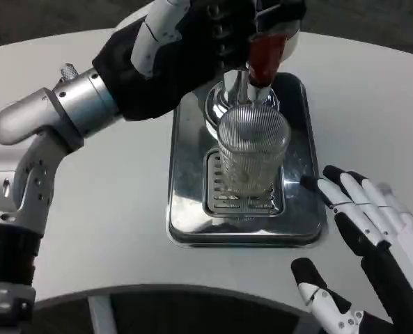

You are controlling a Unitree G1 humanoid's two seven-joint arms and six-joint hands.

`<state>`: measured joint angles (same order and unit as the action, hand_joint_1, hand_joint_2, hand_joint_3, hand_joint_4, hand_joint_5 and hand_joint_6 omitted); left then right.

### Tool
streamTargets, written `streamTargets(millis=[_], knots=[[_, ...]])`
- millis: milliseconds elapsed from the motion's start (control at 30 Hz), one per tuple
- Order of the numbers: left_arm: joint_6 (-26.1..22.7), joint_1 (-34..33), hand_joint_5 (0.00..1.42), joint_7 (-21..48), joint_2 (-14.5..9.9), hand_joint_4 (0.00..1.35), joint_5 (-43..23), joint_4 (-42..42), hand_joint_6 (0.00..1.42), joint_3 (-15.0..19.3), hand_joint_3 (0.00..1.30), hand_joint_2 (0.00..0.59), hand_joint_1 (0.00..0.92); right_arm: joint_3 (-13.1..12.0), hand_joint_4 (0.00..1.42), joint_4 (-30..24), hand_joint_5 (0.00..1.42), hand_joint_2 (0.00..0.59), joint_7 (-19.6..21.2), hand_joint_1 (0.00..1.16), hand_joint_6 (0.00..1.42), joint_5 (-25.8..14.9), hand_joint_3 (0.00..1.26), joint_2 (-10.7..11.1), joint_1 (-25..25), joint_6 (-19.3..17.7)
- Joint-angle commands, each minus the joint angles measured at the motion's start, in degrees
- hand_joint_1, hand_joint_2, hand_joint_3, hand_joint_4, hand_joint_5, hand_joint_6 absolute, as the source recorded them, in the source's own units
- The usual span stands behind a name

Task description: Grasp the cup under the faucet to collect the drink, then remove the cup.

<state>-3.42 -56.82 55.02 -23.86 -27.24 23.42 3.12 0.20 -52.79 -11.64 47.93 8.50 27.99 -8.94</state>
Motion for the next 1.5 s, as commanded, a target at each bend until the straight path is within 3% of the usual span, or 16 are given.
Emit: streamTargets(millis=[33,533,733,967,1100,1300,1500], knots=[[-1.10,-1.39,0.03,1.97,0.31,0.00,0.93,0.05,0.00,-0.34,0.00,0.071,0.000,-0.29,0.02,-0.82,0.02,0.454,0.41,0.21,0.02,-0.66,0.11,-0.20,0.84,0.03],[-0.97,3.02,0.04,3.84,-1.32,0.00,4.23,-6.35,0.00,-1.83,0.00,0.068,0.000,0.35,0.02,-0.72,0.02,0.454,0.13,0.21,0.02,-0.19,0.11,-0.24,1.10,0.06],[1.49,5.87,0.02,3.70,-3.75,0.00,7.58,-10.67,0.00,-2.91,0.00,0.067,0.000,0.63,0.02,-0.68,0.03,0.457,0.86,0.21,0.02,0.20,0.11,-1.33,0.77,0.15],[9.03,8.40,0.00,2.16,-6.67,0.00,13.98,-15.03,0.00,-5.00,0.00,0.073,0.000,1.65,0.02,-0.40,0.03,0.457,1.34,0.23,0.03,0.71,0.11,-2.19,1.10,0.00],[17.75,9.43,0.00,-0.12,-8.91,0.00,20.36,-17.53,0.00,-6.38,0.00,0.074,0.000,1.72,0.02,-0.19,0.03,0.457,1.37,0.23,0.03,0.74,0.10,-2.12,1.46,-0.09],[25.56,10.78,0.00,-3.51,-11.07,0.00,26.09,-18.78,0.00,-7.27,0.00,0.078,0.000,1.47,0.02,-0.26,0.03,0.457,1.39,0.24,0.03,0.46,0.10,-1.96,1.77,-0.08],[29.65,11.77,0.00,-6.02,-12.39,0.00,28.88,-18.90,0.00,-7.66,0.00,0.085,0.000,1.43,0.02,-0.04,0.03,0.460,1.36,0.24,0.03,0.17,0.09,-1.89,1.96,0.04]])
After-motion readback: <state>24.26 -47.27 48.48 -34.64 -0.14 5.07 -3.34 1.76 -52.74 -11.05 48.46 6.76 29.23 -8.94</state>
